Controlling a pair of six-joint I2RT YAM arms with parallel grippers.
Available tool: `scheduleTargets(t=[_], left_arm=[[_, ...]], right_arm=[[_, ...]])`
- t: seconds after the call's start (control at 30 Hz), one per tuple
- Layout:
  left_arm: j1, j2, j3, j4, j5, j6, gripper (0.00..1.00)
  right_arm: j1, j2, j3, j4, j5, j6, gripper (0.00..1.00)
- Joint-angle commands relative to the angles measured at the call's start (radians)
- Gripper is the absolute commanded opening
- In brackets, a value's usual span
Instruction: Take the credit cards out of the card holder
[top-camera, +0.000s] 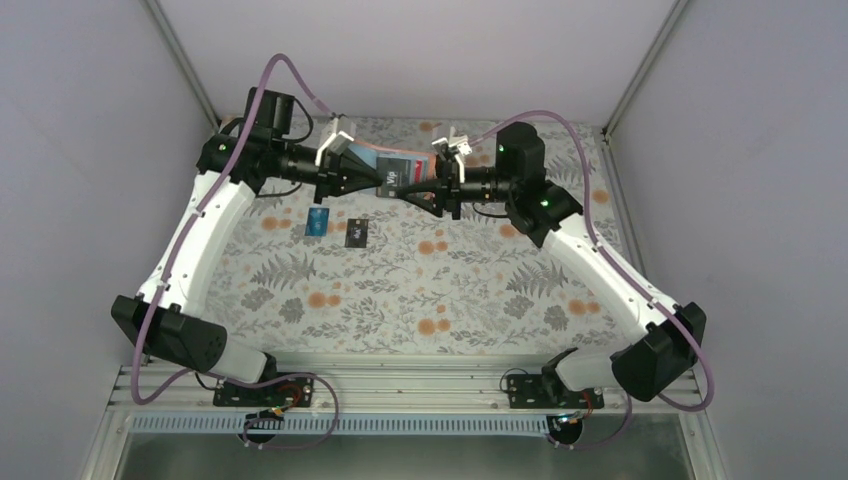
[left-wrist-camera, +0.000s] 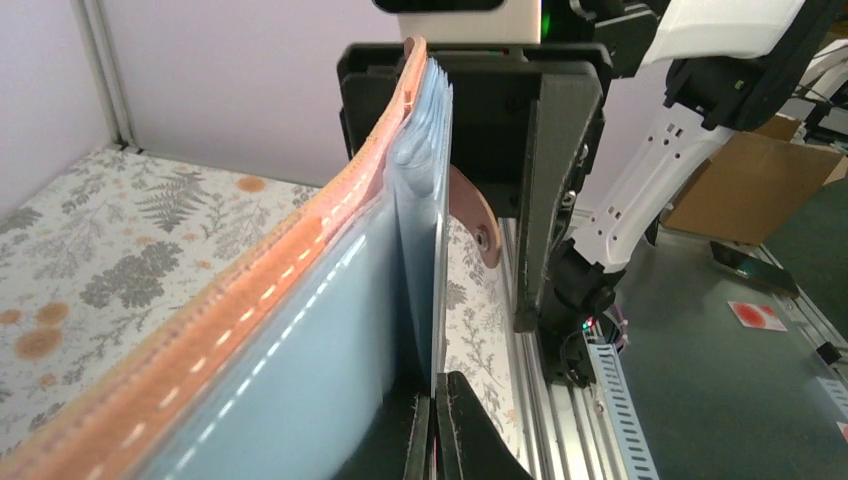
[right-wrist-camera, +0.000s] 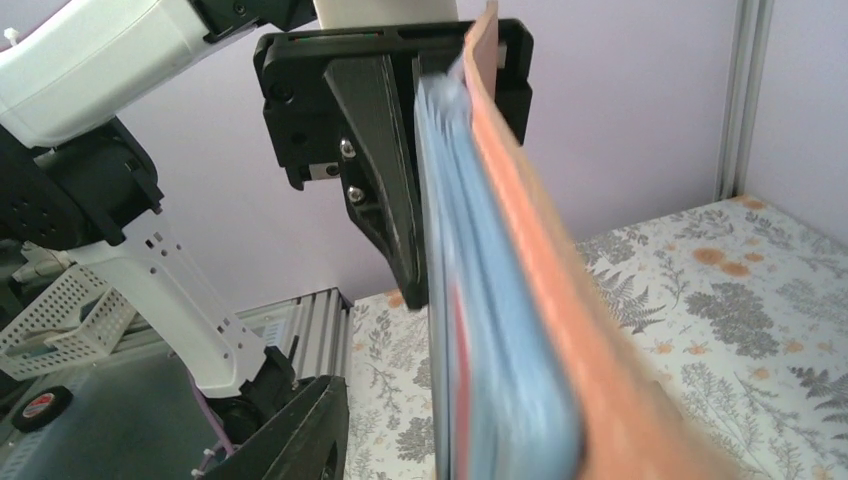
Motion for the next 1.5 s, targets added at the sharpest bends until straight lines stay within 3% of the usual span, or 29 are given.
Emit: scheduleTargets(t=[0.0, 0.1, 0.3, 0.43, 0.57, 0.77, 0.9, 1.47], left_arm=[[0.027, -0.027, 0.009, 0.038, 0.088, 0.004, 0.02], [0.033, -0.033, 0.012, 0.027, 0.091, 0.018, 0.02], [0.033, -0.036, -0.001, 0.013, 0.093, 0.037, 0.02], [0.033, -0.037, 0.016, -0.052, 0.112, 0.122, 0.02], [0.038, -0.049, 0.037, -0.103, 0.116, 0.189, 0.18], [0.038, -0.04, 0.061, -0.121, 0.129, 0.2, 0.16], [0.034, -0.026, 0.054, -0.094, 0.149, 0.16, 0.03], [0.058, -0.024, 0.057, -0.111, 0.097, 0.166, 0.03]], right_arm=[[-0.017, -0.034, -0.02, 0.015, -0.024, -0.02, 0.45], [-0.031, -0.044, -0.021, 0.0, -0.031, -0.026, 0.43], [-0.039, -0.043, -0.019, 0.004, -0.041, -0.012, 0.05], [-0.044, -0.046, -0.019, 0.007, -0.034, -0.008, 0.04], [-0.049, -0.054, -0.02, -0.003, -0.053, -0.023, 0.04], [-0.051, -0.065, -0.017, -0.014, -0.075, -0.034, 0.04], [-0.052, -0.062, -0.018, -0.017, -0.079, -0.035, 0.04], [-0.069, -0.068, -0.017, -0.043, -0.081, -0.056, 0.04]])
